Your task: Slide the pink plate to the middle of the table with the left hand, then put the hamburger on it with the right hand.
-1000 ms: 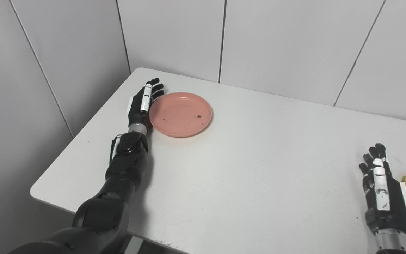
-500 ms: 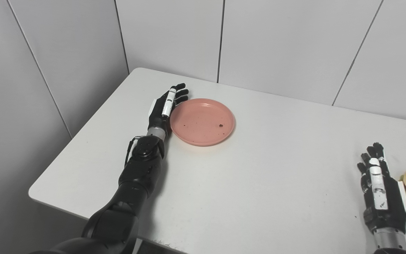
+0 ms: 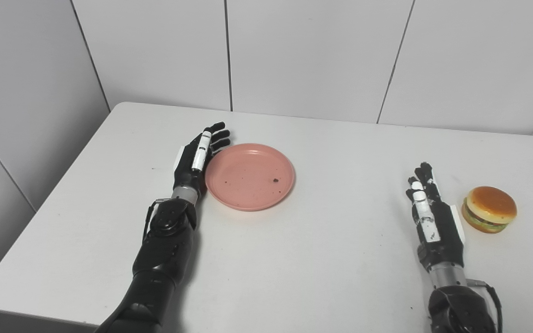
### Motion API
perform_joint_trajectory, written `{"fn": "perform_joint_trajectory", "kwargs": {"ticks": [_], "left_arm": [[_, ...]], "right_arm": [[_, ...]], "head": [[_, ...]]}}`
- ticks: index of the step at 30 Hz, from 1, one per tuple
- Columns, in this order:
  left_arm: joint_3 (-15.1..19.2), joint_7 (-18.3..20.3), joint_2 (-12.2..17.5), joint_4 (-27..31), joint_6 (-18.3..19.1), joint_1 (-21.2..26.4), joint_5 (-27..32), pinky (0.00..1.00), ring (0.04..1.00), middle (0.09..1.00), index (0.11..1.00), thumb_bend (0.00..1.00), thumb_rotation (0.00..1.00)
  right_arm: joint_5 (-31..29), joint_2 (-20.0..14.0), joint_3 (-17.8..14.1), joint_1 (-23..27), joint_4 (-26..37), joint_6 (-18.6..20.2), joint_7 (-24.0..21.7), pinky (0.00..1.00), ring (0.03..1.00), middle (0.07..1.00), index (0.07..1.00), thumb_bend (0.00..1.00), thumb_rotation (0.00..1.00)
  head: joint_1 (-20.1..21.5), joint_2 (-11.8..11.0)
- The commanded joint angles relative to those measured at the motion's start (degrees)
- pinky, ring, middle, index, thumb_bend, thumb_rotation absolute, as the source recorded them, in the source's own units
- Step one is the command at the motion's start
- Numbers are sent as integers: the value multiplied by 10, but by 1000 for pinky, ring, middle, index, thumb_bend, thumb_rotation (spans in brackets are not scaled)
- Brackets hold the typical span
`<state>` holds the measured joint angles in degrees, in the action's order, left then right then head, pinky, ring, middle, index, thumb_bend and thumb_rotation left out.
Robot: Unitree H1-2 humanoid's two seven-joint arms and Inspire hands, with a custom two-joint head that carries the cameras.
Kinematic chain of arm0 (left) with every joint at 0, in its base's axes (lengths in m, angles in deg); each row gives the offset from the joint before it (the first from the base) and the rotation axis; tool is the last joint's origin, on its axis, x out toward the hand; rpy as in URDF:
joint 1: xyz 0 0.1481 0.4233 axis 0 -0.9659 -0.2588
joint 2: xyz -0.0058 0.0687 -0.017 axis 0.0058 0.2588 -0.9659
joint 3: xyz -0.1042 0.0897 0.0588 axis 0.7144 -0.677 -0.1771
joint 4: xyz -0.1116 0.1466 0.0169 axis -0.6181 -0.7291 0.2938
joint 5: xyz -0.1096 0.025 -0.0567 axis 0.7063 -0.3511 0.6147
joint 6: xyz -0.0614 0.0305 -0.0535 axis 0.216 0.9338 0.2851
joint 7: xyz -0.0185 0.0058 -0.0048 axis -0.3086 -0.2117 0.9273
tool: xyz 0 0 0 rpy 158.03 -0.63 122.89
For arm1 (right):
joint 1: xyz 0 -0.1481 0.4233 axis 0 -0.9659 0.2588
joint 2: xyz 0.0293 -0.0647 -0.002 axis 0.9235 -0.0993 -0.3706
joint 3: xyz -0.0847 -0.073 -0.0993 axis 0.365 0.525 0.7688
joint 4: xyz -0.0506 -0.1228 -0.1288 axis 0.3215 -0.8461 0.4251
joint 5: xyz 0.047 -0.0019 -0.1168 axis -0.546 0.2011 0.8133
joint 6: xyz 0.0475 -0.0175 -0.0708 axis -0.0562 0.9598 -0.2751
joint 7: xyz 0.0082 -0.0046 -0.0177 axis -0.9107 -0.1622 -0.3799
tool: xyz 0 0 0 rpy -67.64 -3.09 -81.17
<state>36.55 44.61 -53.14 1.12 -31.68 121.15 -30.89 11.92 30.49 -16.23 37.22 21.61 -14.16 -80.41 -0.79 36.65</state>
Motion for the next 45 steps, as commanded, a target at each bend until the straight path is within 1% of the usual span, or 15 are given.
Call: {"fn": "perform_joint_trajectory", "kwargs": {"ticks": [1, 3, 6, 9, 13, 18, 22, 24, 26, 29, 32, 37, 40, 43, 45], "left_arm": [[-3, 9, -8, 16, 19, 1, 3, 749, 781, 771, 746, 281, 921], [-6, 11, -14, 26, 23, -7, 3, 739, 777, 767, 742, 281, 897], [-14, 21, -21, 37, 21, -17, 0, 743, 783, 774, 748, 276, 908], [-24, 26, -30, 61, 30, -29, -2, 741, 773, 764, 734, 277, 839], [-37, 32, -40, 94, 53, -43, -1, 759, 790, 778, 743, 268, 906], [-55, 28, -60, 141, 82, -63, -9, 758, 790, 778, 745, 249, 912], [-68, 36, -70, 163, 98, -75, -13, 783, 806, 791, 760, 238, 940], [-74, 39, -75, 163, 97, -79, -17, 785, 808, 794, 760, 241, 940], [-80, 49, -76, 159, 88, -82, -17, 779, 807, 794, 760, 256, 928], [-91, 60, -76, 152, 75, -86, -22, 783, 813, 800, 770, 266, 944], [-98, 64, -80, 152, 73, -92, -24, 783, 813, 802, 777, 274, 937], [-102, 65, -89, 165, 84, -102, -19, 775, 811, 800, 772, 271, 884], [-105, 70, -92, 171, 87, -107, -19, 783, 815, 803, 779, 258, 893], [-108, 74, -95, 177, 84, -115, -20, 779, 815, 806, 782, 236, 947], [-109, 75, -96, 183, 90, -118, -21, 787, 821, 812, 784, 244, 963]], "right_arm": [[2, 7, 4, 5, 6, 4, 4, 1000, 998, 1000, 1000, 593, 811], [6, 10, 6, 5, 6, 4, 8, 1000, 994, 1000, 1000, 579, 821], [13, 13, 9, 6, 5, 2, 13, 993, 987, 1000, 1000, 590, 806], [15, 18, 11, 7, 8, 2, 17, 977, 979, 1000, 1000, 574, 795], [14, 22, 12, 7, 14, 9, 16, 984, 988, 1000, 1000, 542, 789], [10, 27, 11, 9, 15, 15, 18, 992, 994, 1000, 1000, 551, 755], [14, 24, 13, 9, 13, 13, 19, 991, 995, 1000, 1000, 551, 772], [11, 24, 12, 8, 15, 17, 18, 995, 997, 1000, 1000, 554, 773], [5, 25, 11, 8, 14, 16, 15, 999, 997, 1000, 1000, 571, 766], [7, 25, 11, 9, 15, 12, 18, 999, 992, 1000, 1000, 581, 750], [10, 24, 12, 10, 14, 15, 18, 1000, 991, 1000, 1000, 589, 761], [13, 27, 13, 8, 19, 21, 23, 990, 985, 1000, 1000, 606, 751], [5, 29, 11, 8, 21, 25, 23, 994, 987, 1000, 1000, 613, 730], [10, 26, 15, 7, 23, 26, 21, 998, 990, 1000, 1000, 594, 754], [10, 27, 16, 5, 27, 30, 22, 999, 996, 1000, 1000, 590, 737]], "head": [[10, 1], [23, 5], [38, 9], [50, 12], [67, 14], [84, 20], [83, 22], [84, 23], [84, 24], [86, 26], [87, 26], [93, 27], [93, 27], [99, 28], [99, 28]]}}
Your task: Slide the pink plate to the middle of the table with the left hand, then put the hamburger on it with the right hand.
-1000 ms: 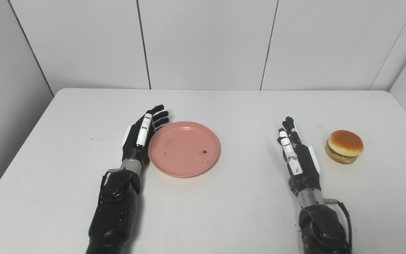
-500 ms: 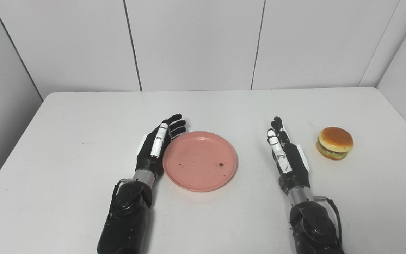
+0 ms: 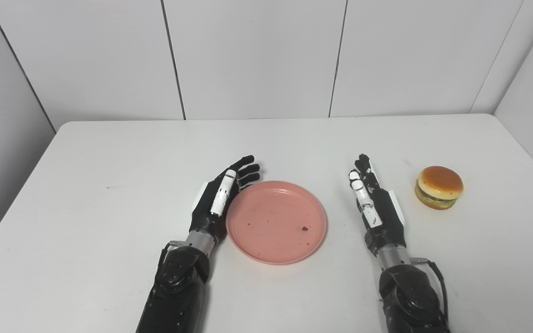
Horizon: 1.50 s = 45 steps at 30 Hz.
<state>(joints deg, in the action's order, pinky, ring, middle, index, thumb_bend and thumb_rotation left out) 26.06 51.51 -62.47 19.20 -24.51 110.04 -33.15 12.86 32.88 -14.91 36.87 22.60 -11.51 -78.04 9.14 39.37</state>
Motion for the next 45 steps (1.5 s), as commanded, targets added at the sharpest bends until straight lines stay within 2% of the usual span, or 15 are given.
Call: {"fn": "perform_joint_trajectory", "kwargs": {"ticks": [1, 5, 8, 10, 13, 16, 18, 22, 26, 28, 31, 34, 36, 43, 45], "left_arm": [[-4, 6, -3, 4, 19, -9, 1, 788, 822, 812, 783, 247, 970], [-9, 7, -5, 2, 0, -13, -6, 778, 821, 813, 778, 244, 965], [-6, 9, -7, 0, -3, -14, 0, 782, 824, 812, 779, 254, 988], [-3, 10, -8, 0, -3, -15, 4, 798, 826, 812, 779, 259, 986], [-1, 8, -10, -3, -12, -16, 2, 817, 831, 816, 780, 262, 986], [2, -1, -13, -3, -16, -18, -3, 801, 817, 805, 772, 271, 968], [2, -2, -12, -3, -20, -18, -5, 798, 815, 805, 776, 275, 972], [7, 3, -8, -9, -25, -16, -1, 804, 821, 812, 782, 274, 976], [12, 6, -2, -10, -17, -17, 3, 829, 839, 822, 796, 282, 965], [14, 4, -1, -6, -10, -17, 4, 829, 842, 824, 795, 279, 963], [16, 5, 0, 4, 1, -18, 8, 811, 835, 820, 790, 272, 982], [18, 9, 1, 6, -1, -18, 9, 793, 828, 812, 779, 263, 995], [19, 6, 1, 5, -2, -18, 9, 793, 827, 810, 777, 262, 989], [22, 4, -2, 7, 9, -18, 14, 804, 826, 807, 771, 266, 965], [22, 4, -3, 9, 10, -19, 16, 804, 826, 807, 771, 264, 966]], "right_arm": [[7, 1, 5, 9, 17, 0, 0, 989, 990, 1000, 1000, 589, 747], [27, -10, 9, 8, 20, -15, 1, 979, 983, 1000, 1000, 605, 798], [51, -20, 9, 9, 45, -5, 11, 968, 962, 987, 997, 667, 823], [73, -29, 6, 13, 66, -12, 20, 943, 939, 964, 975, 663, 814], [93, -63, 5, 21, 107, 3, 7, 920, 917, 949, 953, 632, 804], [112, -93, 1, 30, 142, 21, 4, 875, 908, 933, 942, 597, 696], [135, -113, 0, 34, 160, 29, 6, 836, 887, 917, 932, 615, 674], [187, -158, -2, 46, 209, 81, -4, 830, 882, 904, 925, 679, 682], [195, -199, -9, 65, 232, 126, -29, 820, 869, 899, 910, 663, 546], [200, -219, -11, 74, 232, 140, -42, 816, 866, 900, 906, 679, 523], [228, -247, -11, 85, 230, 159, -49, 796, 854, 879, 889, 704, 508], [250, -271, -17, 92, 229, 180, -54, 752, 825, 853, 867, 705, 422], [273, -293, -13, 95, 222, 187, -60, 749, 822, 850, 863, 713, 414], [286, -350, -15, 111, 195, 257, -112, 751, 855, 876, 865, 834, 324], [298, -369, -4, 116, 189, 276, -130, 743, 858, 880, 872, 852, 338]], "head": [[0, 1], [10, 3], [22, 3], [36, 2], [49, -1], [58, -4], [72, -6], [115, -13], [158, -20], [166, -22], [173, -25], [174, -25], [175, -26], [173, -24], [173, -24]]}}
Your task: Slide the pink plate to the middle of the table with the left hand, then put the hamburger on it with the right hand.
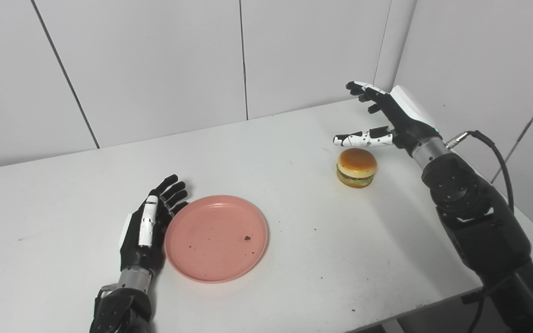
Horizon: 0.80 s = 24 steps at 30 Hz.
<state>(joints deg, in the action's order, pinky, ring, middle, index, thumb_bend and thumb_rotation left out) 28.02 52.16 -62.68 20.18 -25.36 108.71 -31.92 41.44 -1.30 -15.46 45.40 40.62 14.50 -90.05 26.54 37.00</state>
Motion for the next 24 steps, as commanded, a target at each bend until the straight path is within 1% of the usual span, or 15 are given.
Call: {"fn": "perform_joint_trajectory", "kwargs": {"ticks": [1, 3, 4, 6, 7, 9, 10, 13, 14, 15, 16, 20, 21, 22, 24], "left_arm": [[3, -2, -1, 0, 17, -6, 4, 799, 824, 806, 771, 260, 964], [2, 0, -1, -3, 12, -6, 4, 790, 820, 806, 770, 256, 962], [2, 1, 0, -5, 9, -6, 3, 790, 820, 807, 772, 261, 960], [2, -1, -1, -3, 13, -7, 3, 799, 823, 809, 774, 262, 956], [1, -1, -1, -2, 15, -7, 2, 800, 823, 809, 775, 262, 956], [1, 1, -1, -4, 12, -7, 3, 803, 828, 813, 780, 258, 963], [0, 2, -1, -5, 9, -7, 3, 803, 828, 814, 780, 258, 965], [-3, 6, 1, -7, -2, -8, -1, 800, 830, 818, 786, 259, 988], [-4, 6, 1, -6, -2, -8, -1, 798, 831, 818, 787, 259, 994], [-4, 6, 1, -6, -2, -8, -1, 796, 831, 819, 788, 260, 993], [-3, 3, 0, -5, 2, -9, 0, 796, 831, 820, 788, 261, 992], [-3, -1, -2, -4, 3, -10, 0, 791, 824, 813, 780, 261, 955], [-4, 0, -2, -5, 1, -11, 0, 792, 824, 813, 780, 263, 955], [-4, 1, -2, -5, 0, -11, 0, 793, 824, 813, 781, 266, 956], [-6, 6, 0, -9, -9, -11, -1, 800, 827, 817, 785, 266, 978]], "right_arm": [[20, -36, 9, 33, 7, 22, -18, 743, 859, 878, 877, 861, 353], [34, -46, 17, 37, 3, 30, -34, 746, 860, 876, 881, 867, 362], [38, -49, 19, 39, 1, 33, -40, 531, 631, 680, 886, 851, 327], [44, -61, 30, 41, -5, 31, -51, 393, 473, 564, 889, 838, 308], [47, -67, 37, 41, -8, 25, -54, 385, 464, 559, 890, 837, 307], [59, -77, 51, 43, -16, 19, -63, 603, 737, 781, 864, 866, 313], [63, -79, 57, 44, -18, 22, -67, 683, 806, 828, 862, 870, 317], [63, -79, 62, 45, -28, 27, -72, 772, 867, 866, 854, 895, 304], [66, -77, 65, 45, -32, 21, -70, 735, 838, 848, 850, 904, 298], [68, -77, 66, 44, -35, 17, -68, 613, 748, 791, 841, 916, 292], [73, -76, 71, 44, -37, 15, -67, 601, 739, 785, 840, 917, 291], [82, -74, 84, 43, -41, 17, -73, 307, 419, 570, 847, 909, 288], [81, -74, 89, 43, -44, 14, -76, 384, 501, 628, 846, 911, 288], [81, -75, 93, 44, -45, 12, -79, 540, 664, 745, 844, 914, 288], [87, -81, 107, 45, -55, -3, -82, 692, 807, 853, 851, 920, 304]], "head": [[-1, -1], [-2, 0], [-2, 0], [-2, 0], [-3, 0], [-4, 0], [-5, 0], [-5, 0], [-5, 1], [-5, 1], [-5, 1], [-7, 2], [-6, 3], [-6, 3], [-6, 2]]}}
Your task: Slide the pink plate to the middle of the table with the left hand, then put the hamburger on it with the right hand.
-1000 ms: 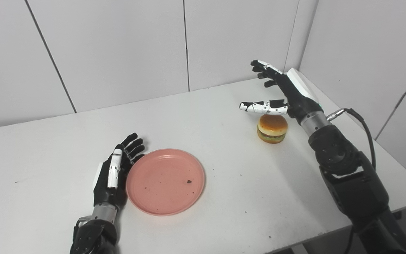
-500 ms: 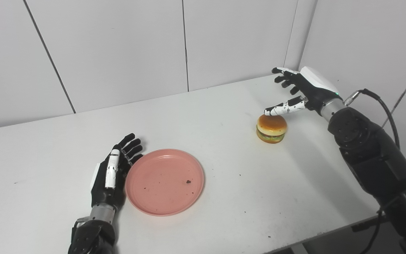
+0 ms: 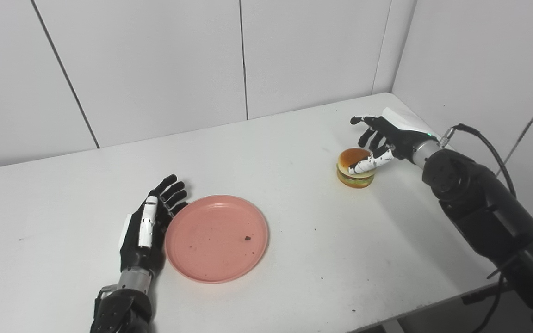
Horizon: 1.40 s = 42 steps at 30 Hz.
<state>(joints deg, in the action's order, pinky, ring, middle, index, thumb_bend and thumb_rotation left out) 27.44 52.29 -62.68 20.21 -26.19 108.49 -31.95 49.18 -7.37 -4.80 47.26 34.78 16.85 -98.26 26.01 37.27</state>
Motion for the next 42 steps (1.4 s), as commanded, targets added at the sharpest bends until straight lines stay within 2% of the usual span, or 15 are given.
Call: {"fn": "perform_joint_trajectory", "kwargs": {"ticks": [1, 4, 7, 11, 16, 20, 27, 33, 38, 42], "left_arm": [[0, 4, 0, -10, 1, -9, 1, 802, 828, 818, 786, 265, 987], [2, 1, -2, -9, 6, -8, 3, 791, 820, 811, 777, 264, 961], [2, -4, -4, -3, 15, -9, 2, 790, 820, 807, 772, 258, 951], [1, -9, -7, 4, 18, -12, -1, 791, 815, 801, 767, 258, 944], [1, -8, -7, 3, 17, -12, -1, 794, 817, 802, 769, 258, 956], [0, -8, -6, 4, 18, -13, -2, 799, 820, 803, 771, 260, 956], [-3, -5, -4, 2, 18, -12, -2, 804, 822, 804, 772, 261, 961], [-2, -4, -4, 2, 25, -10, 1, 819, 832, 812, 777, 271, 965], [-2, -5, -4, 3, 26, -9, 1, 820, 833, 814, 779, 268, 963], [-2, -3, -4, 2, 26, -8, 2, 812, 832, 813, 779, 262, 969]], "right_arm": [[15, -21, 7, 28, -2, -30, 1, 717, 827, 869, 853, 921, 309], [23, -22, 17, 30, -10, -37, 1, 755, 849, 887, 865, 927, 301], [35, -26, 29, 35, -16, -47, -5, 730, 831, 876, 871, 922, 319], [38, -24, 33, 36, -12, -35, -21, 677, 805, 867, 879, 922, 329], [49, -19, 34, 33, -14, -32, -20, 723, 838, 895, 895, 919, 320], [61, -19, 38, 33, -12, -38, -16, 691, 821, 886, 888, 916, 324], [57, -23, 26, 33, 1, -48, -13, 641, 778, 853, 868, 915, 315], [69, -26, 14, 31, 29, -32, -12, 709, 838, 895, 890, 946, 363], [67, -25, -4, 30, 61, -15, -23, 606, 760, 914, 898, 937, 367], [71, -24, -13, 28, 71, -8, -25, 733, 846, 906, 887, 936, 376]], "head": [[-1, 0], [-3, 0], [-4, 1], [-5, 2], [-6, 3], [-6, 3], [-7, 3], [-8, 3], [-8, 3], [-10, 3]]}}
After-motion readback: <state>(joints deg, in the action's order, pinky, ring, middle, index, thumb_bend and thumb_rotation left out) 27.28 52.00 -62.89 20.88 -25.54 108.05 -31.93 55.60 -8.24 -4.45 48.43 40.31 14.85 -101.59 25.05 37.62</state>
